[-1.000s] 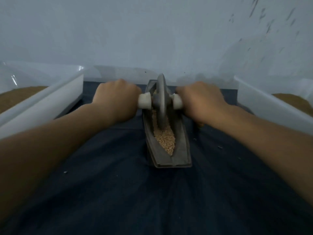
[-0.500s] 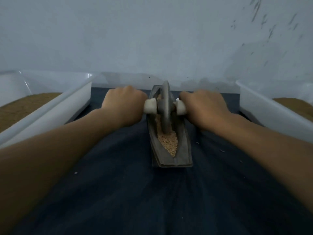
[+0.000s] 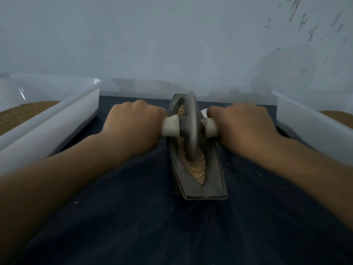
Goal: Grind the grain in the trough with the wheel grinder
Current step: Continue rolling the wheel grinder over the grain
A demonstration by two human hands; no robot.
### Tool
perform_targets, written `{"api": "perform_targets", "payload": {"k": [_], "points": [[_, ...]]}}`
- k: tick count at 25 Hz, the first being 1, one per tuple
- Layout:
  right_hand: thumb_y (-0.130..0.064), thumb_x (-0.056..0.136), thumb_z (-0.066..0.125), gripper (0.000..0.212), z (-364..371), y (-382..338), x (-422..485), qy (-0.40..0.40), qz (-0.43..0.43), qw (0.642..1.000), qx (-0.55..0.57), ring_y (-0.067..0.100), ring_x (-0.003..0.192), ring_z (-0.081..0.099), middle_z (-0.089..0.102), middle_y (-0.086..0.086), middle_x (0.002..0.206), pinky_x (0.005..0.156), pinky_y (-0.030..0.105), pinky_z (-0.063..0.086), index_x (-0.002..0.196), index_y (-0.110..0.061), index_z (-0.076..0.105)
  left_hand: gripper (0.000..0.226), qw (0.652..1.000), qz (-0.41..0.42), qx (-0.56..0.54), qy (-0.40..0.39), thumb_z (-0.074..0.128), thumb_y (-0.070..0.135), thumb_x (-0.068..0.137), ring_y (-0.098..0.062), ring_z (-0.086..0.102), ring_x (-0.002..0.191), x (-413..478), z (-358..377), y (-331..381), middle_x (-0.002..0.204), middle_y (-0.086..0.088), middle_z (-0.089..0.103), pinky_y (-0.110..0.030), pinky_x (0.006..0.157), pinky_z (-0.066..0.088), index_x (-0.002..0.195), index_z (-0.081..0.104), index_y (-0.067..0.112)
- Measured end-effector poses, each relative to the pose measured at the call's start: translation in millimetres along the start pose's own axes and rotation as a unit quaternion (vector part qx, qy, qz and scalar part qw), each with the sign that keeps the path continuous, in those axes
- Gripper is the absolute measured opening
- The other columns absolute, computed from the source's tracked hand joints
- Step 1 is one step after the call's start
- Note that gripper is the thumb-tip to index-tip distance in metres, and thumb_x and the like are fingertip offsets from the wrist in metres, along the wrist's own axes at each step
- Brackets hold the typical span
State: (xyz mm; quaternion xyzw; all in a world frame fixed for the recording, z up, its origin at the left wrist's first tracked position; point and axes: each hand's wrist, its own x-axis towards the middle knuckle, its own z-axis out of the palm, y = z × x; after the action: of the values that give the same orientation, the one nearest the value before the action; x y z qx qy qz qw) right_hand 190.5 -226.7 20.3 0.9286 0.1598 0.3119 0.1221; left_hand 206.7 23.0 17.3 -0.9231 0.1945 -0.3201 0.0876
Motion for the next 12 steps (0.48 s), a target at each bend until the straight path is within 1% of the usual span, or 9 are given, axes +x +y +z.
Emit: {"api": "perform_targets", "payload": {"k": [1, 2, 3, 4, 5, 6, 8, 10, 12], "points": [[-0.028, 0.062, 0.08, 0.038, -2.1, 1.9, -13.9, 0.031, 0.0, 1.0, 0.004, 0.01, 0.044, 0.021, 0.023, -0.012, 0.057, 0.049, 0.018, 0.01, 0.08, -0.031, 0.046, 0.029, 0.999, 0.015, 0.012, 0.029, 0.074, 0.029, 0.059, -0.008, 0.008, 0.044, -5.7, -5.5, -0.1, 0.055, 0.01, 0.019, -0.017, 0.046, 0.011, 0.069, 0.048, 0.033], [-0.03, 0.059, 0.079, 0.042, -2.5, 4.7, -18.2, 0.029, 0.009, 0.999, 0.013, 0.007, 0.045, 0.013, 0.017, -0.014, 0.056, 0.05, 0.017, 0.008, 0.078, -0.032, 0.042, 0.029, 0.999, 0.025, 0.02, 0.04, 0.076, 0.029, 0.054, -0.007, 0.002, 0.045, -1.6, -9.4, 0.5, 0.055, 0.011, 0.014, -0.015, 0.047, 0.008, 0.067, 0.05, 0.033], [-0.031, 0.063, 0.079, 0.04, 2.6, 6.1, -14.8, 0.014, 0.018, 1.0, 0.02, 0.008, 0.044, 0.018, 0.02, -0.013, 0.057, 0.049, 0.018, 0.01, 0.079, -0.032, 0.042, 0.025, 0.999, 0.025, 0.03, 0.022, 0.076, 0.029, 0.056, -0.009, 0.006, 0.043, 2.5, -6.8, 1.7, 0.055, 0.01, 0.015, -0.016, 0.046, 0.01, 0.068, 0.054, 0.032], [-0.033, 0.071, 0.077, 0.034, 8.4, 4.4, -4.4, 0.001, 0.035, 0.999, 0.018, 0.015, 0.046, 0.032, 0.03, -0.011, 0.059, 0.048, 0.022, 0.017, 0.082, -0.032, 0.045, 0.018, 0.999, 0.017, 0.044, 0.001, 0.074, 0.028, 0.065, -0.012, 0.02, 0.042, 9.6, -1.9, 4.3, 0.057, 0.008, 0.022, -0.021, 0.045, 0.017, 0.075, 0.059, 0.031], [-0.033, 0.081, 0.073, 0.024, 13.2, 1.6, 13.0, -0.026, 0.063, 0.997, 0.026, 0.024, 0.056, 0.048, 0.042, -0.006, 0.066, 0.05, 0.027, 0.026, 0.09, -0.031, 0.051, 0.012, 0.999, -0.004, 0.043, -0.022, 0.069, 0.027, 0.076, -0.019, 0.039, 0.048, 26.1, 1.1, 7.0, 0.063, 0.004, 0.034, -0.027, 0.047, 0.026, 0.086, 0.062, 0.029], [-0.031, 0.088, 0.068, 0.017, 15.9, -2.2, 28.8, -0.055, 0.089, 0.994, 0.035, 0.031, 0.072, 0.058, 0.053, 0.0, 0.077, 0.055, 0.032, 0.032, 0.099, -0.029, 0.055, 0.012, 0.998, -0.03, 0.042, -0.044, 0.063, 0.026, 0.085, -0.027, 0.054, 0.063, 41.4, 1.6, 8.8, 0.072, 0.0, 0.046, -0.032, 0.054, 0.034, 0.097, 0.064, 0.027], [-0.026, 0.094, 0.063, 0.018, 20.7, -4.6, 47.9, -0.093, 0.111, 0.988, 0.049, 0.036, 0.091, 0.062, 0.06, 0.01, 0.095, 0.063, 0.036, 0.036, 0.11, -0.022, 0.058, 0.017, 0.995, -0.048, 0.038, -0.077, 0.057, 0.024, 0.091, -0.032, 0.062, 0.083, 59.3, 0.8, 11.1, 0.089, -0.006, 0.057, -0.036, 0.063, 0.038, 0.107, 0.063, 0.024], [-0.029, 0.09, 0.066, 0.017, 14.6, 2.6, 37.9, -0.088, 0.065, 0.993, 0.044, 0.034, 0.082, 0.061, 0.058, 0.006, 0.086, 0.058, 0.033, 0.035, 0.103, -0.024, 0.057, 0.015, 0.996, -0.017, 0.039, -0.073, 0.06, 0.026, 0.088, -0.028, 0.058, 0.073, 47.1, -2.6, 7.3, 0.078, -0.001, 0.049, -0.035, 0.059, 0.037, 0.103, 0.063, 0.027], [-0.037, 0.079, 0.068, 0.023, 8.2, 9.9, 4.9, -0.013, -0.019, 1.0, 0.02, 0.024, 0.054, 0.047, 0.044, -0.005, 0.064, 0.047, 0.025, 0.024, 0.087, -0.032, 0.047, 0.012, 0.999, 0.025, 0.028, -0.009, 0.067, 0.031, 0.075, -0.015, 0.034, 0.048, 13.3, -4.1, 2.7, 0.062, 0.008, 0.029, -0.024, 0.047, 0.024, 0.085, 0.06, 0.033]]}}
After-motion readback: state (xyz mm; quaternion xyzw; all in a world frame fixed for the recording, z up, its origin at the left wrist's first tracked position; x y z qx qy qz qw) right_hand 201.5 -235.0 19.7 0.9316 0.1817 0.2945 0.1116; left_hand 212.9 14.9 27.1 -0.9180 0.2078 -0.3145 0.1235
